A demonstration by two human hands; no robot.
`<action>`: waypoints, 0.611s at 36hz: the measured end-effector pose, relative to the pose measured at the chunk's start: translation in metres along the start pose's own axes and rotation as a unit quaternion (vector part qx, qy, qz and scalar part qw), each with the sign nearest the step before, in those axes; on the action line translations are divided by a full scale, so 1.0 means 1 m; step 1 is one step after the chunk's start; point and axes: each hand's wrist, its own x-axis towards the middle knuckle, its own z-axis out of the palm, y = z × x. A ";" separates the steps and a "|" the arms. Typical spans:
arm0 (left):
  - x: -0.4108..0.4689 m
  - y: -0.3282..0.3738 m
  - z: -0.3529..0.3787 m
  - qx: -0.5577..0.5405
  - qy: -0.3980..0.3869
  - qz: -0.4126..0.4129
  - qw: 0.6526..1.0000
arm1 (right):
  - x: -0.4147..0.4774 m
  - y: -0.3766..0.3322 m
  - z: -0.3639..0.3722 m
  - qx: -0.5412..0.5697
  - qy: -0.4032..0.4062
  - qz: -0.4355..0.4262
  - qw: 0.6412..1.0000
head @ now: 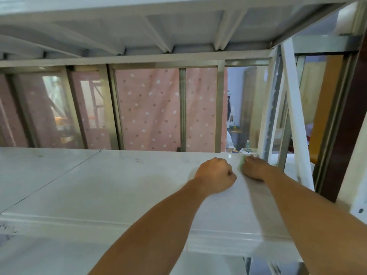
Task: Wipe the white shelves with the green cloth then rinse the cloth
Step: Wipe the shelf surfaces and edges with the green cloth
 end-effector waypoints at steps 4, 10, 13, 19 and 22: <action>-0.015 -0.033 -0.018 0.027 -0.001 -0.010 1.000 | 0.003 -0.021 0.010 -0.047 -0.031 0.001 0.998; -0.047 -0.098 -0.055 0.053 0.023 -0.041 0.998 | 0.006 -0.071 0.026 -0.026 -0.050 -0.019 0.998; -0.071 -0.142 -0.075 0.069 0.022 -0.073 0.995 | 0.002 -0.106 0.032 -0.030 -0.057 -0.025 0.998; -0.128 -0.234 -0.104 0.059 0.016 -0.149 0.987 | 0.007 -0.177 0.056 -0.021 -0.060 -0.047 0.997; -0.143 -0.257 -0.117 0.051 0.017 -0.130 0.990 | 0.004 -0.205 0.062 -0.017 -0.064 -0.046 0.997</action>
